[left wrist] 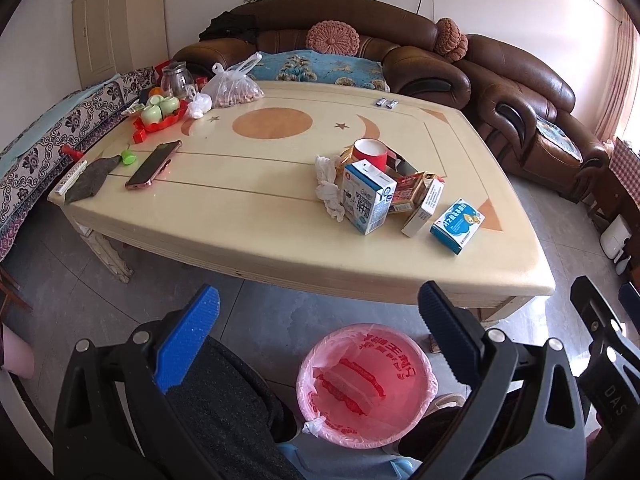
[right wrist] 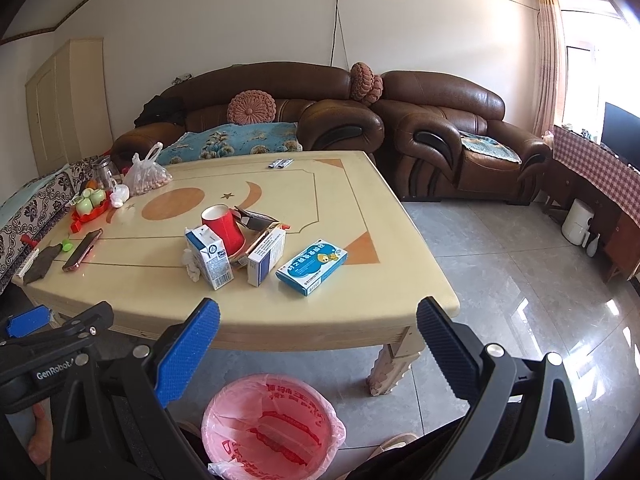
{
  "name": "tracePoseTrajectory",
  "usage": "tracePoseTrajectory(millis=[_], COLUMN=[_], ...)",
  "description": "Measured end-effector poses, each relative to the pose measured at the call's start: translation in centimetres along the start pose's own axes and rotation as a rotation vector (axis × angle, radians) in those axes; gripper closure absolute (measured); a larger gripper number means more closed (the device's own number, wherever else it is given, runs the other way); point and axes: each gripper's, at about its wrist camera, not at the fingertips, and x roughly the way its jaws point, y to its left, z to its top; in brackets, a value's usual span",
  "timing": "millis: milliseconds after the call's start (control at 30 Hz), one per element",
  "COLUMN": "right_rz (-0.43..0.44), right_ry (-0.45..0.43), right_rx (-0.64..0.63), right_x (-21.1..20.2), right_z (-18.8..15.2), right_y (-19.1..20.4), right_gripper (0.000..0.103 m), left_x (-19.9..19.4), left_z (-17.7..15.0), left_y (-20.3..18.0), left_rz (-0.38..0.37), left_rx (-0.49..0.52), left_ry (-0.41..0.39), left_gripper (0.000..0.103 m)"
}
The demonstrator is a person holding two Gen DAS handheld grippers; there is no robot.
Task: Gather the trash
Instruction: 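Move left tool to the milk carton while right tool moves to the blue bear box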
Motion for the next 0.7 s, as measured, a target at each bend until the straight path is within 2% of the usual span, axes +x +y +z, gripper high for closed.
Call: tracePoseTrajectory(millis=[100, 233, 367, 700], right_rz=[0.001, -0.010, -0.021, -0.025], right_ry=[0.008, 0.014, 0.031, 0.097], right_rx=[0.013, 0.024, 0.030, 0.029], right_x=[1.2, 3.0, 5.0, 10.0], right_z=[0.7, 1.9, 3.0, 4.3], right_y=[-0.5, -1.2, -1.6, -1.0], right_gripper=[0.006, 0.006, 0.006, 0.006], left_x=[1.2, 2.6, 4.1, 7.5], left_z=[1.0, 2.4, 4.0, 6.8], left_y=[0.6, 0.8, 0.7, -1.1], left_rz=[-0.013, 0.007, -0.015, -0.023], left_rx=[-0.018, -0.023, -0.029, 0.050], left_ry=[0.043, 0.051, 0.077, 0.106], left_gripper=[0.005, 0.005, 0.005, 0.005])
